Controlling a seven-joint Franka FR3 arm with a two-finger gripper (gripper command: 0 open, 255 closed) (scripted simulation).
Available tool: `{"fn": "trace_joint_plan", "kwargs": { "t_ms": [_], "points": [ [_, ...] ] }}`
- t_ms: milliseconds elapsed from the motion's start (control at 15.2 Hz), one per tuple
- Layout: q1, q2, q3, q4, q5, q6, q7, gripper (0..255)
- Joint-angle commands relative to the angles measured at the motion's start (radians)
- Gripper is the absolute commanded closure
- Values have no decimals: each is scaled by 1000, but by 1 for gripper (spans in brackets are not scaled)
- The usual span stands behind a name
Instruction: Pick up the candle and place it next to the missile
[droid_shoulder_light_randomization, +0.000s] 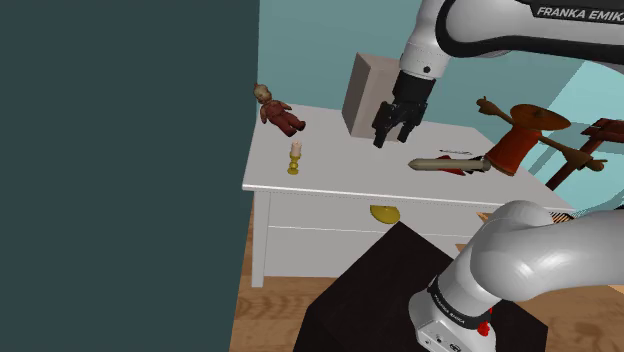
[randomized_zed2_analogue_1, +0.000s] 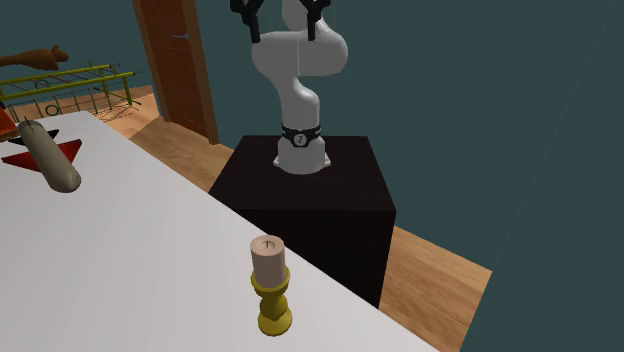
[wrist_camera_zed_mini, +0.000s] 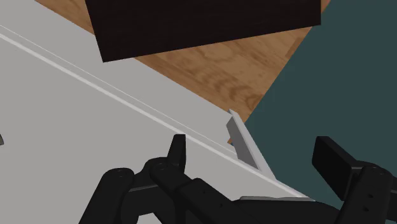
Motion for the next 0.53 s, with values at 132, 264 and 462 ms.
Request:
{"fn": "trace_joint_plan", "kwargs": {
  "t_ms": [132, 264, 462],
  "points": [
    [3, 72, 3, 14, 1, 62, 2, 0],
    [5, 147, 7, 34, 3, 121, 3, 0],
    [8, 261, 11, 75, 4, 200, 6, 0]
  ]
}}
